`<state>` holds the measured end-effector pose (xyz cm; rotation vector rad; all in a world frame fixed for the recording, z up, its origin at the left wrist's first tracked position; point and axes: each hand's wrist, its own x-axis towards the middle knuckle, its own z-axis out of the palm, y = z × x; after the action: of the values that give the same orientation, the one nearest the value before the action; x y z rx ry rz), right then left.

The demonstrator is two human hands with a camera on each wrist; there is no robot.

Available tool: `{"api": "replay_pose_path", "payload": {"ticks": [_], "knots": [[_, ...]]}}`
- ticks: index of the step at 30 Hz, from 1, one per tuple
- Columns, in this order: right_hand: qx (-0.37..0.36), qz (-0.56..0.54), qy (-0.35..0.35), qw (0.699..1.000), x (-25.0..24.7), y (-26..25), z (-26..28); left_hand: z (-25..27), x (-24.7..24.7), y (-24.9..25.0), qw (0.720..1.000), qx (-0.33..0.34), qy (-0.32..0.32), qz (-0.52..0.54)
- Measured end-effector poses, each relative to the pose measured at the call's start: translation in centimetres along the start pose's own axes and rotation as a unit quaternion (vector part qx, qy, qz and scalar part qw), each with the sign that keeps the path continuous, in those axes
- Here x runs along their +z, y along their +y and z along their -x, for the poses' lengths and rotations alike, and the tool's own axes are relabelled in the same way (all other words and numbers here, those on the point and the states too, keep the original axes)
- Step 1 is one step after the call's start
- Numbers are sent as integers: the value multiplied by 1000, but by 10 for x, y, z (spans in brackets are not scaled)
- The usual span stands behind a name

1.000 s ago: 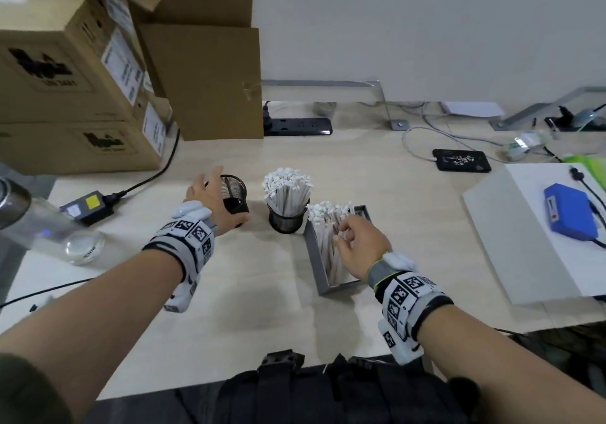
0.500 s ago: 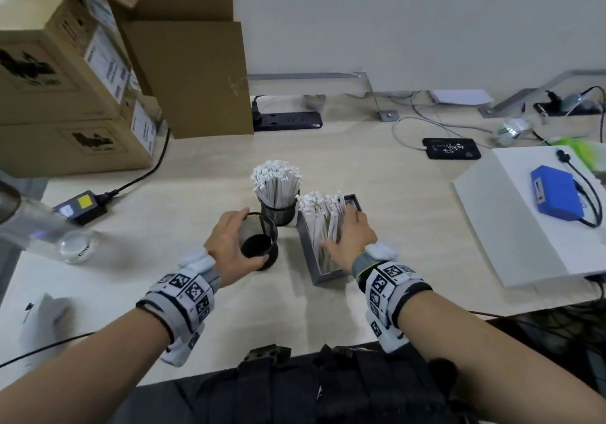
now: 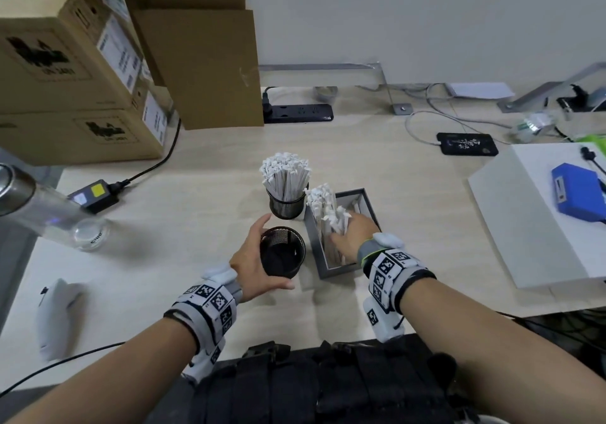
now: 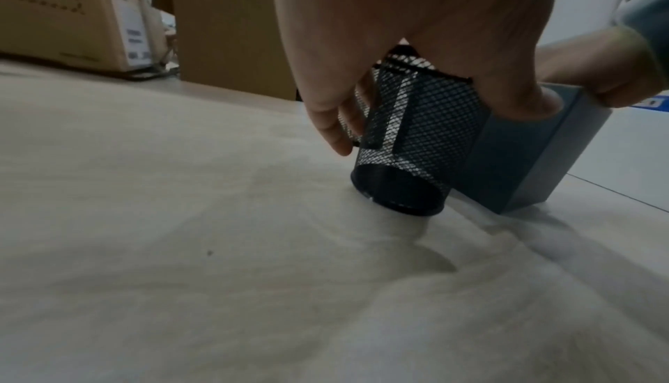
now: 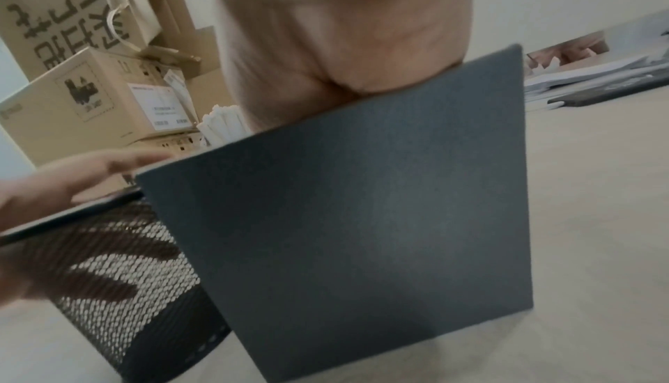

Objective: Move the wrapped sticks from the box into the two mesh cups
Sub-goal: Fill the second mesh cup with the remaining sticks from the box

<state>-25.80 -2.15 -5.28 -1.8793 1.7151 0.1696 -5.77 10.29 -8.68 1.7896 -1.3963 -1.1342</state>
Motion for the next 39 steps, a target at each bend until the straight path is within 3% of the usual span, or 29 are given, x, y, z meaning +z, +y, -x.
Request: {"api": "replay_pose_path", "payload": {"ticks": [2,5,14,18,21,23,26,29,31,36,39], "knots": [[8,-48,30,998,1,5,0,0,1,-4,999,-26,-1,26],[5,-51,1,999,0,5,3,-2,1,-7,997,-47,-5,68],[21,-91,10,996,-10,7,2,-7,4,5,995,-35,41,89],[9,-177,38,983,-27,12,-6,-6,-9,21,994,-14,31,104],[-5,-268,90,959,-53,2,3,-6,-14,31,995,-17,10,98],[-53,-362,105,925,-69,-11,13,-6,-12,35,996,-23,0,84],[-135,-461,110,870,-83,-37,34,-8,-7,38,996,-26,-1,80],[-184,-496,75,845,-83,-54,44,-9,-2,45,996,-19,-4,89],[-196,-490,62,847,-77,-58,45,-10,0,51,995,-14,-9,97],[-147,-390,41,908,-49,-50,36,-12,2,53,998,-18,-6,66],[-121,-452,36,883,-36,-43,37,-8,0,44,999,-27,6,28]]}}
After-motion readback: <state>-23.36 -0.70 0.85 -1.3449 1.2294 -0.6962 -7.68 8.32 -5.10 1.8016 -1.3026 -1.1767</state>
